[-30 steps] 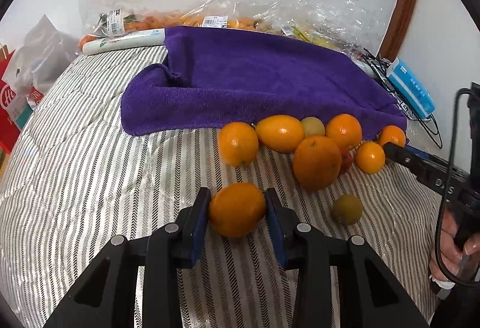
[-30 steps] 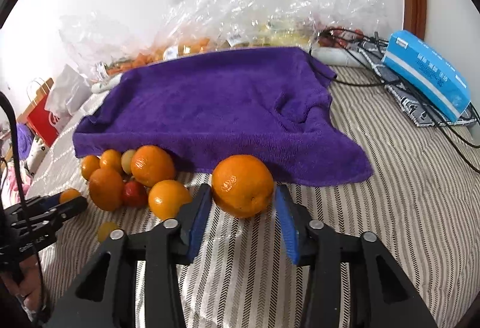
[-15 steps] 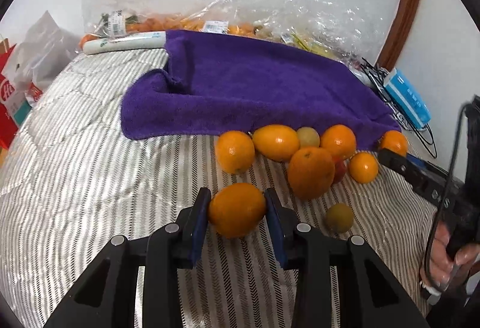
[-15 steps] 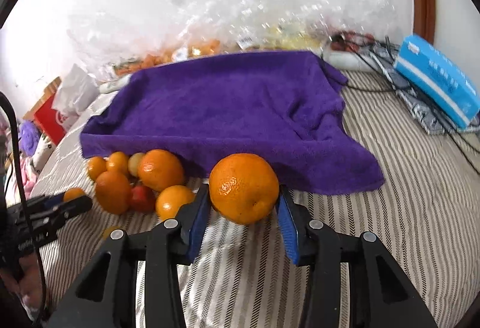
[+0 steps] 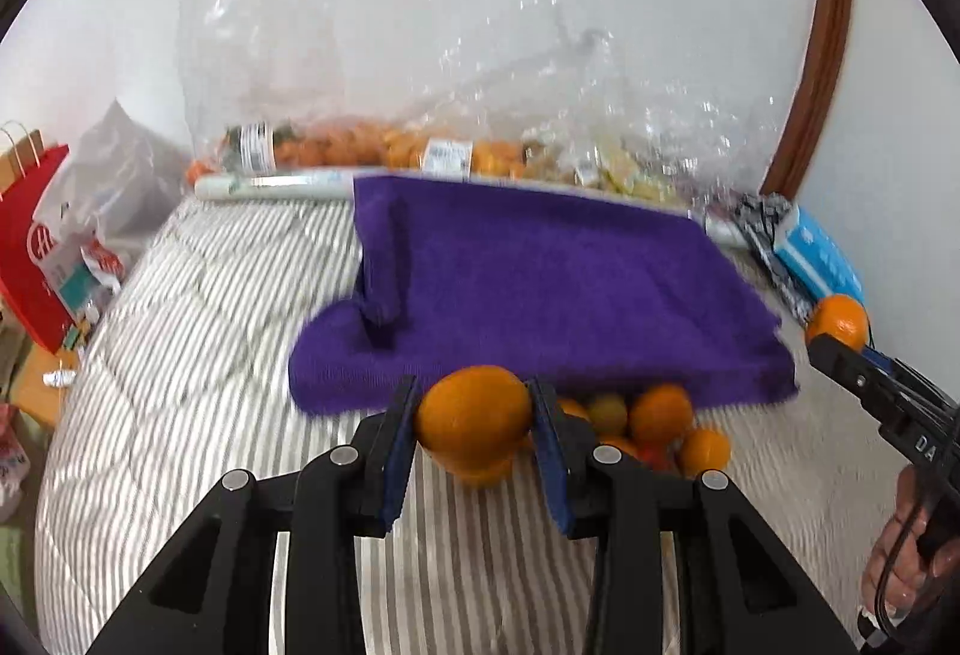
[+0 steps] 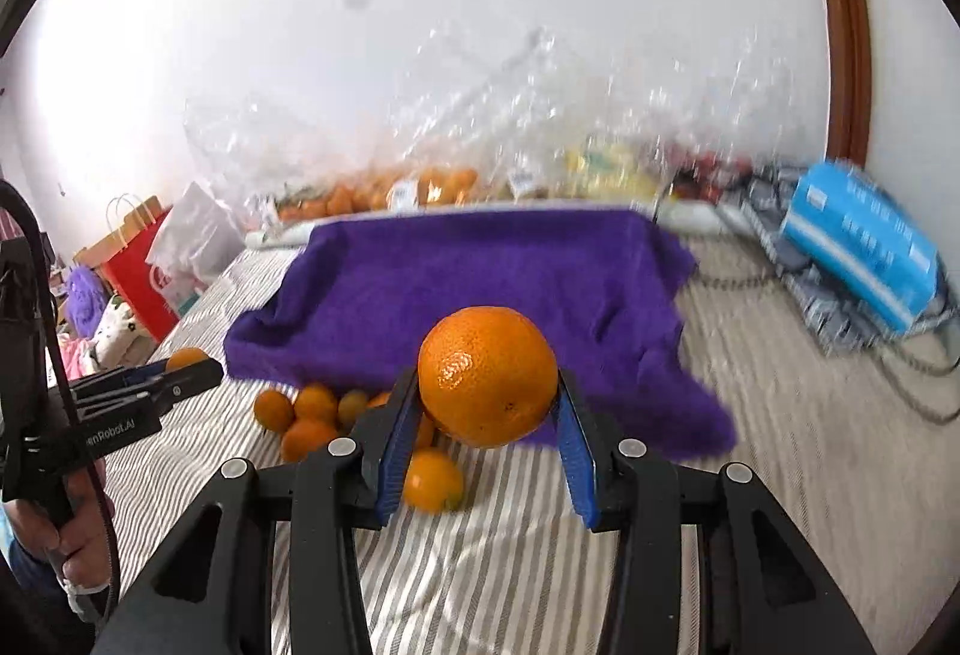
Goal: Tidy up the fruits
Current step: 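Lift the left gripper's orange onto the towel while the right gripper carries its orange there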
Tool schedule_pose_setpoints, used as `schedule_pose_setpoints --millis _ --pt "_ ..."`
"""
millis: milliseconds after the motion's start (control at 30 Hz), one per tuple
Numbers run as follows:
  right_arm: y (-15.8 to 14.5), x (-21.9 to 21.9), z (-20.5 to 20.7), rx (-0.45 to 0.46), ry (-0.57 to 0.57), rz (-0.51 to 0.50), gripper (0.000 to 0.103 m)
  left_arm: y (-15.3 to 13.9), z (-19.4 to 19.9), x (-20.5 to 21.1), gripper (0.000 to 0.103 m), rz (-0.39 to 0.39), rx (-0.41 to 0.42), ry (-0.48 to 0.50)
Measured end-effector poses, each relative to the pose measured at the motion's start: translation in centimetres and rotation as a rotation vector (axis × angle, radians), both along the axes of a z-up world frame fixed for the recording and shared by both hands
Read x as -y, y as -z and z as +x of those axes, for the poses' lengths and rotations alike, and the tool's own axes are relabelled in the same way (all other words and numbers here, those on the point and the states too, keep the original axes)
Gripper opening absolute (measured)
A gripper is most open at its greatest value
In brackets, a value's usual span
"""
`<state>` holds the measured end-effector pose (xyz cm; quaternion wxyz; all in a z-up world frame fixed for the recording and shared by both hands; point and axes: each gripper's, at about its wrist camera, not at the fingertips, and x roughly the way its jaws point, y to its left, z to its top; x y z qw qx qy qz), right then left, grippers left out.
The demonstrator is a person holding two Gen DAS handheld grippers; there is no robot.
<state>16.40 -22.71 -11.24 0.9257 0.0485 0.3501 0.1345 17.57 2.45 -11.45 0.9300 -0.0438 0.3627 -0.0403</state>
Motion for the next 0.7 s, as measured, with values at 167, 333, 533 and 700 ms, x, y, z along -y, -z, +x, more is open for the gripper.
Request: schedule_pose_setpoints --millis 167,333,533,700 --pt "-2.0 0.2 1.7 0.048 0.016 -0.021 0.043 -1.2 2.4 0.1 0.035 -0.003 0.031 -0.012" --pt "-3.0 -0.2 4.4 0.073 0.027 -0.038 0.043 -1.5 5.3 0.4 0.035 -0.004 0.051 -0.024" --pt "-2.2 -0.8 7.1 0.065 0.036 -0.047 0.043 0.0 8.7 1.1 0.035 0.011 0.046 -0.029" --pt "1.1 -0.6 8.8 -0.003 0.032 -0.029 0.043 2.7 10.0 1.4 0.035 0.022 0.032 -0.036"
